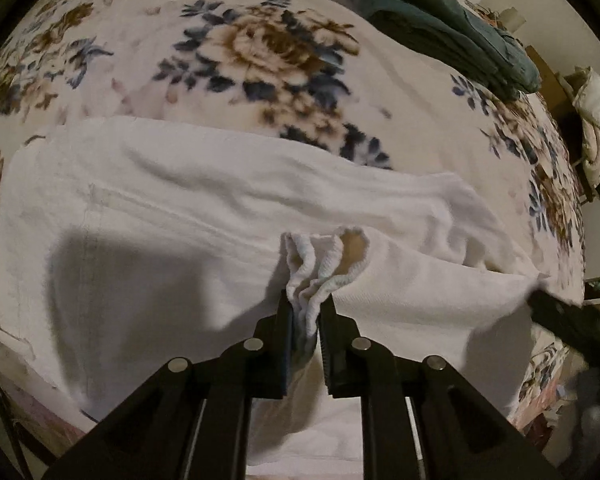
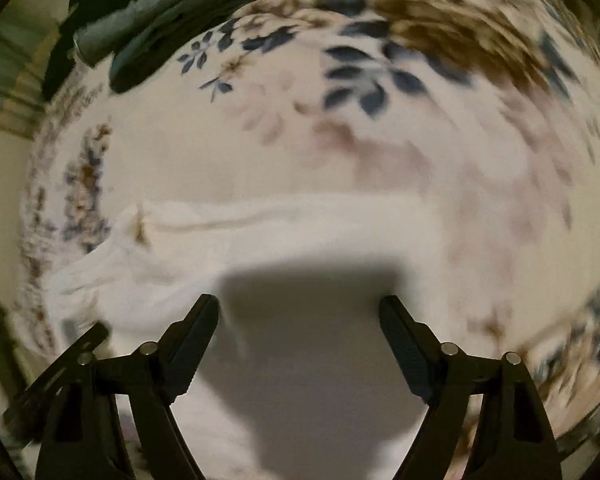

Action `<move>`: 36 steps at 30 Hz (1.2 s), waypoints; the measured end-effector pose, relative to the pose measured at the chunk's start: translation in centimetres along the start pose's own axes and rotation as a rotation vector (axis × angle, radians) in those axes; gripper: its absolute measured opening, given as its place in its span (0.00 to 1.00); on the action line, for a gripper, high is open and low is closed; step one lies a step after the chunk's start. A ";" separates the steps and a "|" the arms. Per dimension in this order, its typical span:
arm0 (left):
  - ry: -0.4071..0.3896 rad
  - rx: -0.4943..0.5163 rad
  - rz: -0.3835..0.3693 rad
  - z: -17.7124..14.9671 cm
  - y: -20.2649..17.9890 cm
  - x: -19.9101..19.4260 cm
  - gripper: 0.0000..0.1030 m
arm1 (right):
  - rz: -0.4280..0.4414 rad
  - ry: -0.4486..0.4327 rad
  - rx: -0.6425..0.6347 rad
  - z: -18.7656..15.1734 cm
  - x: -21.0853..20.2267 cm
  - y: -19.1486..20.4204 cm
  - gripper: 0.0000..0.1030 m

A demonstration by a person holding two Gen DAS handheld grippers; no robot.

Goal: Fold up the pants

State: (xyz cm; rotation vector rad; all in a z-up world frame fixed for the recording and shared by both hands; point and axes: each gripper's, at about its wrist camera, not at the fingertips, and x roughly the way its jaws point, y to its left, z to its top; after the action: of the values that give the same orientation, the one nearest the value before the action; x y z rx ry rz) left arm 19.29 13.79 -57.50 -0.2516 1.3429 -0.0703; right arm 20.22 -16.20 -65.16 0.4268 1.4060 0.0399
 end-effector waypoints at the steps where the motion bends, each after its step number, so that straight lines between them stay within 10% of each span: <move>1: 0.001 0.000 -0.003 0.0 0.2 0.1 0.13 | -0.026 0.012 -0.022 0.8 0.9 0.6 0.83; 7: 0.005 0.016 -0.021 -0.5 0.7 -0.6 0.14 | -0.039 0.048 -0.041 1.4 0.9 0.5 0.83; 15: -0.094 -0.412 -0.240 -7.5 7.1 -6.5 0.69 | 0.111 0.072 -0.009 -3.0 -1.2 3.1 0.83; 20: -0.250 -0.832 -0.280 -12.4 16.3 -7.2 0.67 | 0.132 0.129 -0.047 -5.3 0.8 6.7 0.83; 24: -0.348 -0.950 -0.217 -12.0 21.4 -7.0 0.67 | 0.123 0.158 -0.081 -6.1 2.2 8.4 0.83; 31: -0.342 -0.895 -0.192 -7.4 23.6 -4.0 0.67 | 0.103 0.175 -0.099 -5.4 3.8 10.1 0.83; 36: -0.409 -0.796 -0.094 -7.3 22.2 -6.8 0.18 | 0.099 0.186 -0.094 -5.4 4.0 10.0 0.83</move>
State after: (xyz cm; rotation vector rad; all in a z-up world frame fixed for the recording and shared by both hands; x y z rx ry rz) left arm 8.54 35.61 -57.41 -0.9468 0.8933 0.4273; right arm 18.01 -4.44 -66.31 0.4223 1.5578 0.2305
